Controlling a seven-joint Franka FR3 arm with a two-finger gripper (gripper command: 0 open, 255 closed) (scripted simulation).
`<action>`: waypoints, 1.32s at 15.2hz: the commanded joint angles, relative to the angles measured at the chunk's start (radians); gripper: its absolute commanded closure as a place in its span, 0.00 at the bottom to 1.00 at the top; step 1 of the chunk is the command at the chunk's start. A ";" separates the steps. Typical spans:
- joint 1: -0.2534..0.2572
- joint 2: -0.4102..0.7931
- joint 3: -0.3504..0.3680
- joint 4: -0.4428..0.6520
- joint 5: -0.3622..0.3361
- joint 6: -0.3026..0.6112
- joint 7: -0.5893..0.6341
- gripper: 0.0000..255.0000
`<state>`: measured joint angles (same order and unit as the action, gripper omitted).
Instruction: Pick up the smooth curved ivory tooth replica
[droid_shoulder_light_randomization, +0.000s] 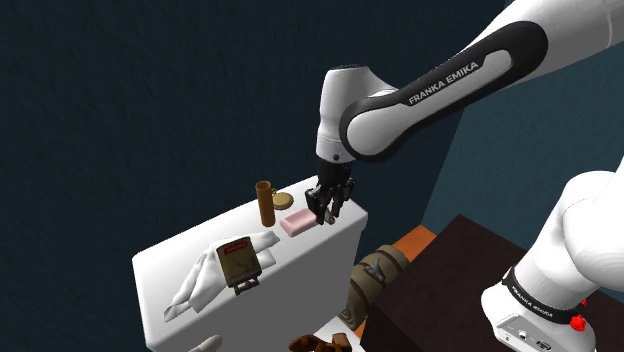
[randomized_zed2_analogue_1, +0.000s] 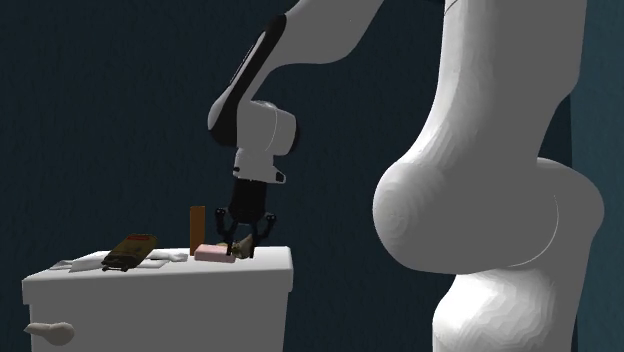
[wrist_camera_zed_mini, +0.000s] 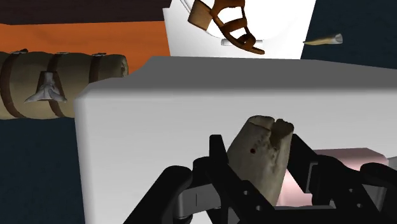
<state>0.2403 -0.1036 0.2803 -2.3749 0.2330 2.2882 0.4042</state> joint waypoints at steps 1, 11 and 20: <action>-0.004 0.006 -0.005 -0.007 -0.006 0.002 0.000 1.00; -0.006 -0.016 -0.006 0.015 -0.006 -0.041 0.005 1.00; -0.009 -0.078 -0.014 0.081 -0.008 -0.167 0.016 1.00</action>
<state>0.2323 -0.1763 0.2676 -2.3056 0.2261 2.1377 0.4183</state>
